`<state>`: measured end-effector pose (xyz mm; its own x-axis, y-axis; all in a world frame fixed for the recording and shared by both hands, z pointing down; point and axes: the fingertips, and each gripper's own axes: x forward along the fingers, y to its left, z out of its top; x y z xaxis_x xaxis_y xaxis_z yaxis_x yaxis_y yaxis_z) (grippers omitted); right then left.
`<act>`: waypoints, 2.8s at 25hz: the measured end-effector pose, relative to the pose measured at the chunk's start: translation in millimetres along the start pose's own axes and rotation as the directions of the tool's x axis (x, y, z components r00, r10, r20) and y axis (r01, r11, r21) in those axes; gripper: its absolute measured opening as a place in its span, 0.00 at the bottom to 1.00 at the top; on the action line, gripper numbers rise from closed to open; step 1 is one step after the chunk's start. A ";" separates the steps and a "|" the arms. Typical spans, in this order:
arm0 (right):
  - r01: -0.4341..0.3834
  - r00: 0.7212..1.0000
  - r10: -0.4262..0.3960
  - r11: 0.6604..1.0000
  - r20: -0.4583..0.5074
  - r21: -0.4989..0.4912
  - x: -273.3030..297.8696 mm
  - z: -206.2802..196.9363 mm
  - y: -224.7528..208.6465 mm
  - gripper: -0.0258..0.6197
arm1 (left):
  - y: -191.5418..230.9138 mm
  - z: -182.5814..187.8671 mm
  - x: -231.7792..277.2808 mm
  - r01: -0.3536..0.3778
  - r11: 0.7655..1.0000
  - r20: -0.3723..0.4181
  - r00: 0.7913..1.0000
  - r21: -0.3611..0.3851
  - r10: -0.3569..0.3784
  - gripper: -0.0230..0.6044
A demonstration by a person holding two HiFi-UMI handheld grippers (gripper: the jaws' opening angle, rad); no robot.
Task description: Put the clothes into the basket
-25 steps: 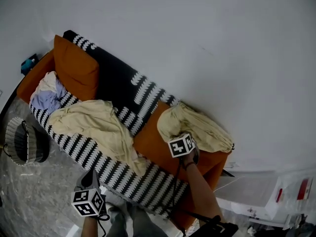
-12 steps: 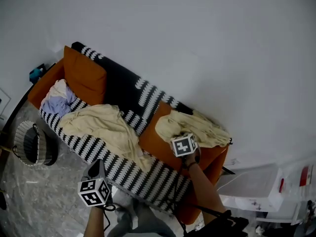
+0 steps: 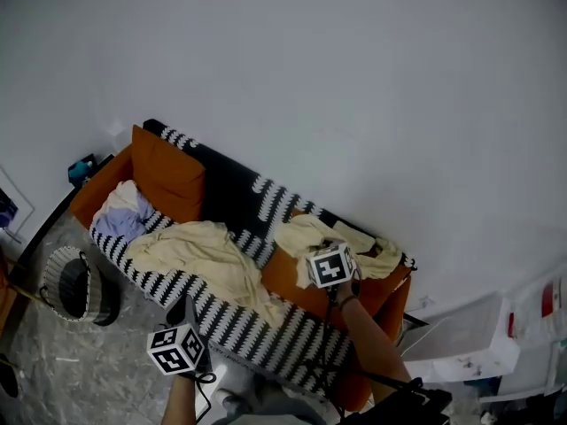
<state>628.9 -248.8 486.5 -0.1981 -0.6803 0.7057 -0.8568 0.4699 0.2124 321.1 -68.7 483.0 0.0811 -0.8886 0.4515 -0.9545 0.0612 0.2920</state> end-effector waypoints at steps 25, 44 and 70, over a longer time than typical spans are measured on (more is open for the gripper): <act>-0.082 0.924 0.095 0.995 0.371 -0.050 -132.5 173.6 137.1 0.11 | 71.4 116.6 -96.6 -0.012 0.995 0.213 0.977 0.099 -0.010 0.03; -0.347 0.782 0.422 0.906 0.458 -0.243 -179.2 262.6 365.5 0.11 | 207.3 140.3 -206.9 -0.229 0.972 0.336 0.913 -0.046 0.231 0.03; -0.523 0.632 0.682 0.726 0.369 -0.447 -95.0 396.4 586.6 0.11 | 424.2 185.0 -239.0 -0.495 0.848 0.303 0.792 -0.190 0.530 0.03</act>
<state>-43.7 -131.5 276.1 -0.8848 -0.3172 0.3413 -0.3061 0.9480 0.0875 -156.2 85.5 343.0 -0.5289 -0.8088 0.2570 -0.7949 0.5782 0.1837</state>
